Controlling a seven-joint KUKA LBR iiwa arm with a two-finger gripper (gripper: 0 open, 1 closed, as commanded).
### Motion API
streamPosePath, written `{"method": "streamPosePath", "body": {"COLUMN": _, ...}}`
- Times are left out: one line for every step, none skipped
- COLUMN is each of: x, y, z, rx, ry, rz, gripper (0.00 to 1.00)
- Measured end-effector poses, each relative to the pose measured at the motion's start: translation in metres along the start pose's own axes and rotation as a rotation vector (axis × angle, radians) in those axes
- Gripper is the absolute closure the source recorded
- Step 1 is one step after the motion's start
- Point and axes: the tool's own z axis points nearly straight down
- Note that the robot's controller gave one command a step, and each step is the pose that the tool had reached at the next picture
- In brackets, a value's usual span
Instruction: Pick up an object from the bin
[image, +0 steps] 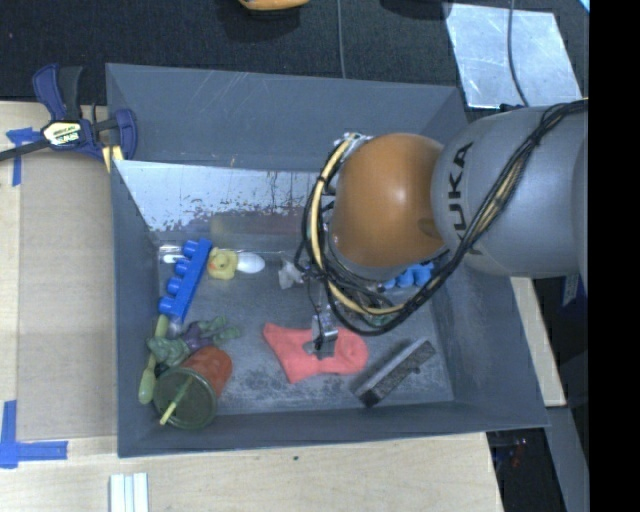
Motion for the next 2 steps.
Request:
{"method": "streamPosePath", "body": {"x": 0.023, "y": -0.03, "z": 0.026, "rx": 0.002, "ry": -0.003, "rz": -0.208, "gripper": 0.0}}
{"method": "streamPosePath", "body": {"x": 0.032, "y": -0.043, "z": 0.03, "rx": 0.001, "ry": -0.003, "rz": -0.197, "gripper": 0.0}}
